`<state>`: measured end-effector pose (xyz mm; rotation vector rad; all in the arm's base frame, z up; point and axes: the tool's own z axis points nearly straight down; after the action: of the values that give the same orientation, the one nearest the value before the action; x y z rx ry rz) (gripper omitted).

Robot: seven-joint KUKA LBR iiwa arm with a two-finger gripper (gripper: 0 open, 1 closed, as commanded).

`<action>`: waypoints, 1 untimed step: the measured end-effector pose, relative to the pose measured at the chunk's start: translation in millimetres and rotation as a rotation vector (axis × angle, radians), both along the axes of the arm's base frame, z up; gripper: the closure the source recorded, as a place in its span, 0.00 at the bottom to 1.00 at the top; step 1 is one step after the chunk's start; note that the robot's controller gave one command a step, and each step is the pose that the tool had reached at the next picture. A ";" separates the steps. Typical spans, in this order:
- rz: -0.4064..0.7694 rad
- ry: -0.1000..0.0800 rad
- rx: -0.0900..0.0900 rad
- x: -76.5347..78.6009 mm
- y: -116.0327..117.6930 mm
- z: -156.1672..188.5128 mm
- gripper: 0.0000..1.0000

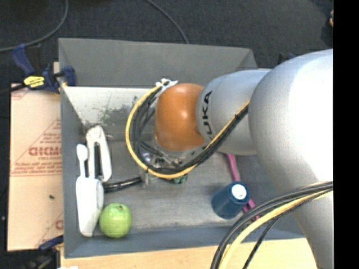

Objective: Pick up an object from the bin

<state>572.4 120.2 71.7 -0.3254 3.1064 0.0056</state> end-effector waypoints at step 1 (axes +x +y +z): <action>-0.007 -0.001 0.001 8.1 5.6 -0.1 1.00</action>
Offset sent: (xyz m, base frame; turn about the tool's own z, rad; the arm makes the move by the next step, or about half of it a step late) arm 0.0000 0.0035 0.0002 0.0138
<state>580.5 125.7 71.6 -0.3141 3.1065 0.0063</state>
